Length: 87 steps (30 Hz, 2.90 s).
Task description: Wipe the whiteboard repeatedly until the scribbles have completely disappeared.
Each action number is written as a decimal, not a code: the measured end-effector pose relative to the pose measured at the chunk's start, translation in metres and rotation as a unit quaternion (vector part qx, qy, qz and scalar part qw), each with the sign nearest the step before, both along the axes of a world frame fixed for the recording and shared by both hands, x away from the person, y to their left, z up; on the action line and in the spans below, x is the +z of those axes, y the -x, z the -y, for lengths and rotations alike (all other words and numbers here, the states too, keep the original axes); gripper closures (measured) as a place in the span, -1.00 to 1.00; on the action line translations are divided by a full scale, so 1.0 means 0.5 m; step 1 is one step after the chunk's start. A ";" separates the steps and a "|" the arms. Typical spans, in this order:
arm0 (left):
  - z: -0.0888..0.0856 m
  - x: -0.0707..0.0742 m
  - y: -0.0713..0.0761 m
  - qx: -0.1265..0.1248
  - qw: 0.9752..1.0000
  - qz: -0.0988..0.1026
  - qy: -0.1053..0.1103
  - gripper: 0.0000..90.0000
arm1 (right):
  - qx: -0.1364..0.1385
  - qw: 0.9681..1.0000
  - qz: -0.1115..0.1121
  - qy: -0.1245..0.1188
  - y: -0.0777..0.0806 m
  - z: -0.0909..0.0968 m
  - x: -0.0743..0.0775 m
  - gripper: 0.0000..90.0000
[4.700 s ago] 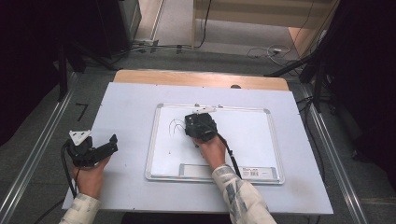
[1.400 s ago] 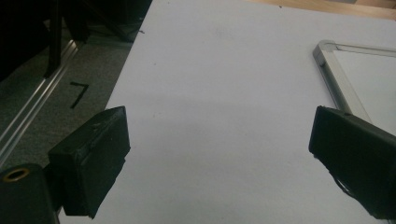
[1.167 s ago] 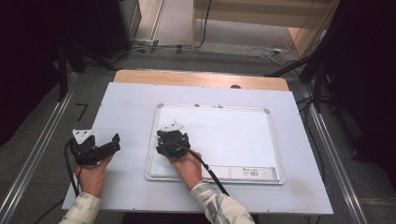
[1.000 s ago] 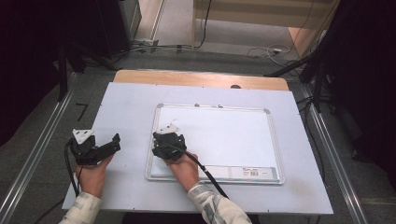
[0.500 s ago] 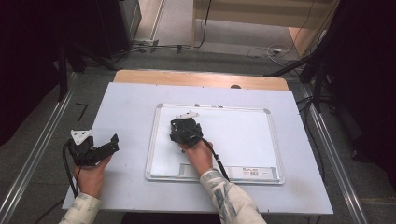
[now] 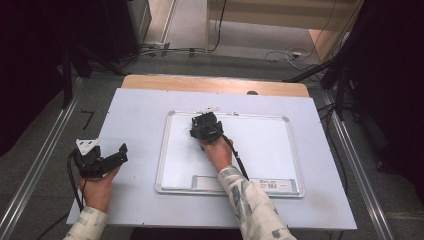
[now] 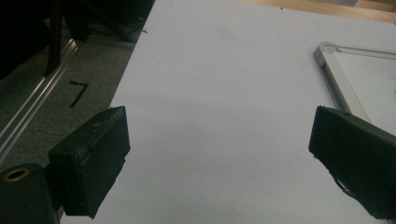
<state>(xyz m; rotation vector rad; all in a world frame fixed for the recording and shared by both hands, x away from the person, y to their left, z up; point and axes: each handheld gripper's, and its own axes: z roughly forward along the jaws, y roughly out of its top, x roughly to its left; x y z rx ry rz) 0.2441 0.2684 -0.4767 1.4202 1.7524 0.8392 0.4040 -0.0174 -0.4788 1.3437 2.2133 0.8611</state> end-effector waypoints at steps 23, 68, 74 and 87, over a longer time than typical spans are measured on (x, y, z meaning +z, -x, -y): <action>-0.009 -0.004 0.001 0.007 1.000 -0.003 0.008 -0.87 | 0.062 0.998 0.001 -0.004 0.060 -0.087 -0.005 -0.14; -0.006 -0.005 -0.003 0.003 1.000 -0.004 0.006 -0.87 | 0.063 0.998 0.008 -0.012 0.063 -0.075 -0.008 -0.14; -0.004 -0.006 -0.004 0.000 1.000 -0.005 0.003 -0.87 | 0.081 0.997 0.013 -0.011 0.107 -0.064 -0.011 -0.14; -0.005 -0.008 -0.005 0.002 1.000 -0.009 0.008 -0.87 | 0.075 0.997 0.008 -0.014 0.103 -0.019 -0.009 -0.14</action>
